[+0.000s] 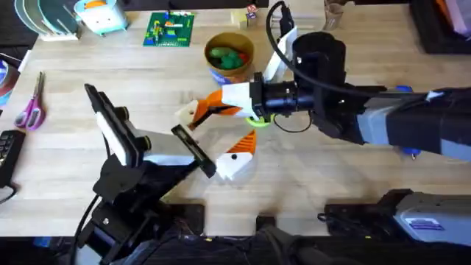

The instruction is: Pick up the gripper from the table and insert it into the empty holder that is missing its gripper. Then pick up a screw, insert it into the mounting hole, and use the screwdriver to tighten it. Finally, clean up the table by picking up the vegetable and placing it into the bucket.

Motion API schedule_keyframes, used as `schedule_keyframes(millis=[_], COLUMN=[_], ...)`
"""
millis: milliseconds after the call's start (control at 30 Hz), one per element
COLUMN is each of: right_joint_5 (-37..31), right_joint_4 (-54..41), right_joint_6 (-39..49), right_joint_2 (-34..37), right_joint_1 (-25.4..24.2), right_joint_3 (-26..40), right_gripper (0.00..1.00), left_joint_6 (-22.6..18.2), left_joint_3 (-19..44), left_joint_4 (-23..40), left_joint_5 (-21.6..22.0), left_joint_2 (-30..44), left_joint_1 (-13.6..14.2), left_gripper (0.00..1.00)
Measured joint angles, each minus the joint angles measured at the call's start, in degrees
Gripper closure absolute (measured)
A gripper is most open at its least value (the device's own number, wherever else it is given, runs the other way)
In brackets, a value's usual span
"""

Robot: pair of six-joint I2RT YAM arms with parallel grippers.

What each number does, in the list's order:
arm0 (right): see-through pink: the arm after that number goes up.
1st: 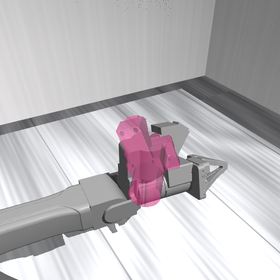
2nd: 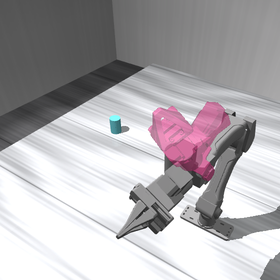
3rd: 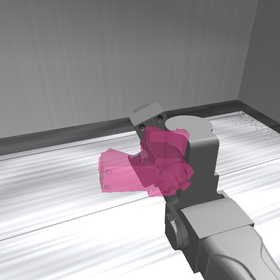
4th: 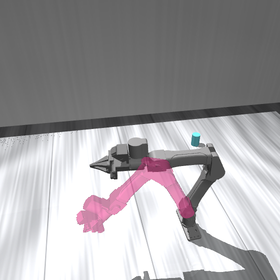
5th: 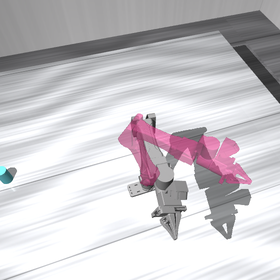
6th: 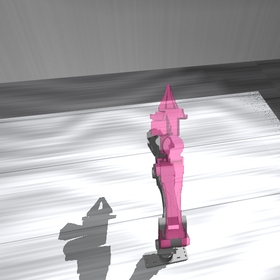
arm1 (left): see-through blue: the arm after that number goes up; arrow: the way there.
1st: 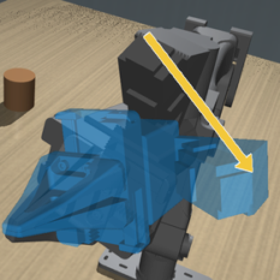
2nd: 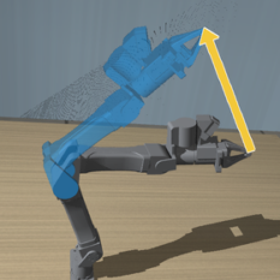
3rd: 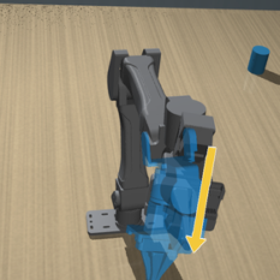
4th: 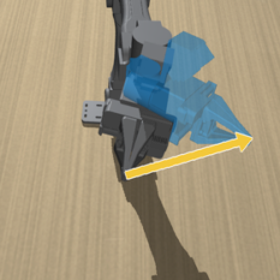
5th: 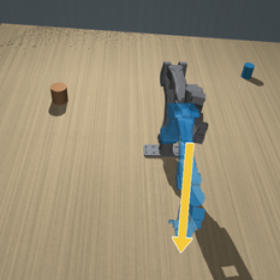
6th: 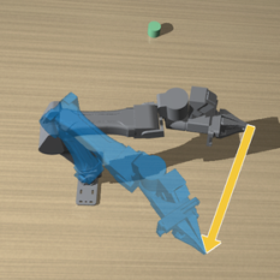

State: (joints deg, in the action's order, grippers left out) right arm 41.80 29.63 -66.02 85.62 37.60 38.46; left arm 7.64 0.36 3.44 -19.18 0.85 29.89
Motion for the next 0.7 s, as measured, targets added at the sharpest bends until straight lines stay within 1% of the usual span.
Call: schedule_keyframes(millis=[533, 700], right_joint_5=[0.0, 0.0], right_joint_4=[0.0, 0.0], right_joint_6=[0.0, 0.0], right_joint_2=[0.0, 0.0], right_joint_1=[0.0, 0.0], right_joint_3=[0.0, 0.0], right_gripper=[0.991, 0.926], left_joint_6=[0.1, 0.1], left_joint_3=[0.0, 0.0], left_joint_4=[0.0, 0.0], left_joint_5=[0.0, 0.0], left_joint_2=[0.0, 0.0], left_joint_1=[0.0, 0.0], left_gripper=[0.008, 0.008])
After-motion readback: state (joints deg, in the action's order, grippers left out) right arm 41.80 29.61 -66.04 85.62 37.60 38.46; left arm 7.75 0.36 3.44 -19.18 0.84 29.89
